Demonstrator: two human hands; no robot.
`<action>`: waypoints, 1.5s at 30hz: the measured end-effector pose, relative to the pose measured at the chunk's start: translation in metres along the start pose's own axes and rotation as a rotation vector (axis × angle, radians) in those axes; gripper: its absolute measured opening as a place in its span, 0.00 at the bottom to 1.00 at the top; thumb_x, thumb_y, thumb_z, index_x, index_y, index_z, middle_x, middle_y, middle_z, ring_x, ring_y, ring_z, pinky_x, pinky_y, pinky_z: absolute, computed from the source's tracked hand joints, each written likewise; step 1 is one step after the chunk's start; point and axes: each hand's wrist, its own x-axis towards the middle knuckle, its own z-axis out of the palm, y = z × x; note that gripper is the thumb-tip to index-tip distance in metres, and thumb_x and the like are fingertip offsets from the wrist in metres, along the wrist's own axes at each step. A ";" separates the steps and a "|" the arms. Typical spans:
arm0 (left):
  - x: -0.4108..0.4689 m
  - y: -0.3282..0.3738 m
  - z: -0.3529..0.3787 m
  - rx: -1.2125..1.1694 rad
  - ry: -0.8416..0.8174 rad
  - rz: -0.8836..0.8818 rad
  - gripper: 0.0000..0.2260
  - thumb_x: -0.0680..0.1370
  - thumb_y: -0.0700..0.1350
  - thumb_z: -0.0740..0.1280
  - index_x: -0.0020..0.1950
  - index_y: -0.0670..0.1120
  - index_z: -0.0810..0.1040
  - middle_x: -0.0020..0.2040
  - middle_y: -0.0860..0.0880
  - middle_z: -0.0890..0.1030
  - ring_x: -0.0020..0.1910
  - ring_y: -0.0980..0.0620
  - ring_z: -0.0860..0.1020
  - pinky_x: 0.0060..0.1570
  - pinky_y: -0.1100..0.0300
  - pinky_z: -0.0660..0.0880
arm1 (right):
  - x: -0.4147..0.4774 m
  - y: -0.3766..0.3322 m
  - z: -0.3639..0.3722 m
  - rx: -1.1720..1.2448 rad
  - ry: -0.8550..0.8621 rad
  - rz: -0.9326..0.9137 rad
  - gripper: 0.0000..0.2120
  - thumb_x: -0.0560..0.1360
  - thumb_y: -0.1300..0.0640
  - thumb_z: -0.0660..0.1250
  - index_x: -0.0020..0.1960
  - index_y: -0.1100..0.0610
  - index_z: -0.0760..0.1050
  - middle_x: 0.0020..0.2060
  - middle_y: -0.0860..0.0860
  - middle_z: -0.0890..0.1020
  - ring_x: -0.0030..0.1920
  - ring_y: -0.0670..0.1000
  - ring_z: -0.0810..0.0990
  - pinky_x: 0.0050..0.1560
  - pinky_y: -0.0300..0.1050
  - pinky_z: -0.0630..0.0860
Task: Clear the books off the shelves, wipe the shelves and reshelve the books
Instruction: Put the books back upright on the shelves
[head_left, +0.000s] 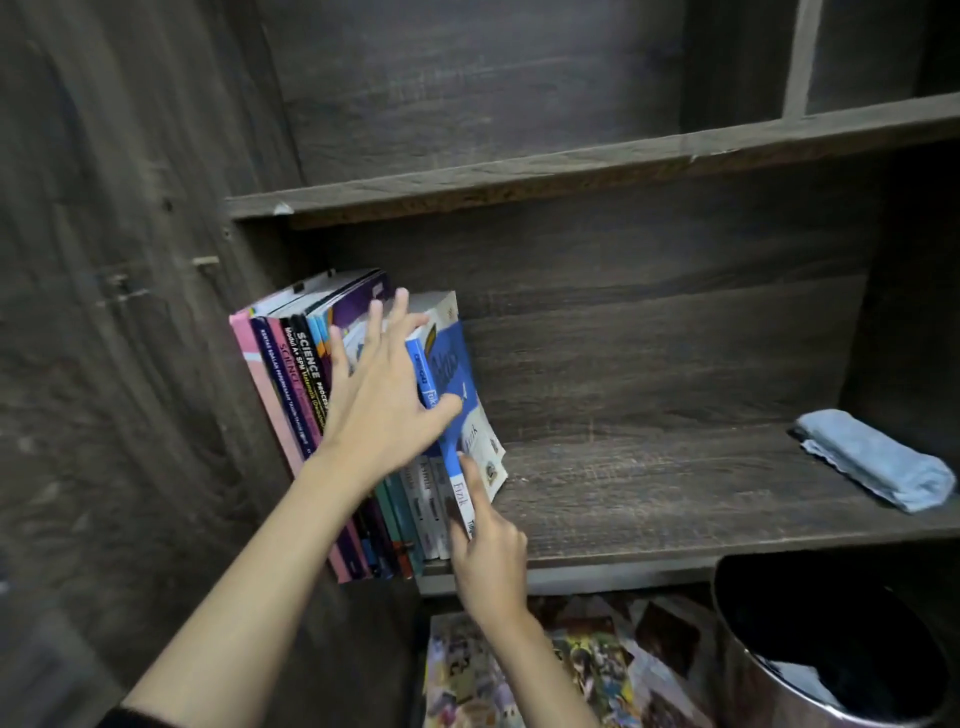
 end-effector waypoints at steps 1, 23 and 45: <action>-0.001 -0.001 0.004 0.022 -0.001 0.010 0.35 0.72 0.56 0.65 0.75 0.48 0.56 0.78 0.52 0.47 0.77 0.52 0.42 0.69 0.48 0.30 | 0.001 0.002 -0.001 0.027 -0.072 0.046 0.39 0.76 0.62 0.65 0.73 0.42 0.43 0.58 0.57 0.81 0.46 0.60 0.80 0.47 0.49 0.70; 0.007 -0.017 -0.005 -0.026 -0.012 0.057 0.45 0.59 0.63 0.76 0.71 0.53 0.64 0.69 0.56 0.69 0.69 0.53 0.65 0.65 0.57 0.52 | 0.013 0.068 0.012 0.378 -0.433 0.271 0.49 0.53 0.43 0.82 0.69 0.33 0.61 0.67 0.47 0.72 0.67 0.48 0.70 0.67 0.51 0.70; 0.006 -0.010 0.009 0.068 0.028 0.003 0.39 0.68 0.55 0.74 0.74 0.50 0.60 0.71 0.52 0.68 0.70 0.51 0.63 0.72 0.49 0.49 | 0.013 0.082 0.021 0.305 -0.409 0.366 0.40 0.65 0.57 0.78 0.71 0.40 0.65 0.69 0.50 0.72 0.69 0.50 0.70 0.71 0.52 0.66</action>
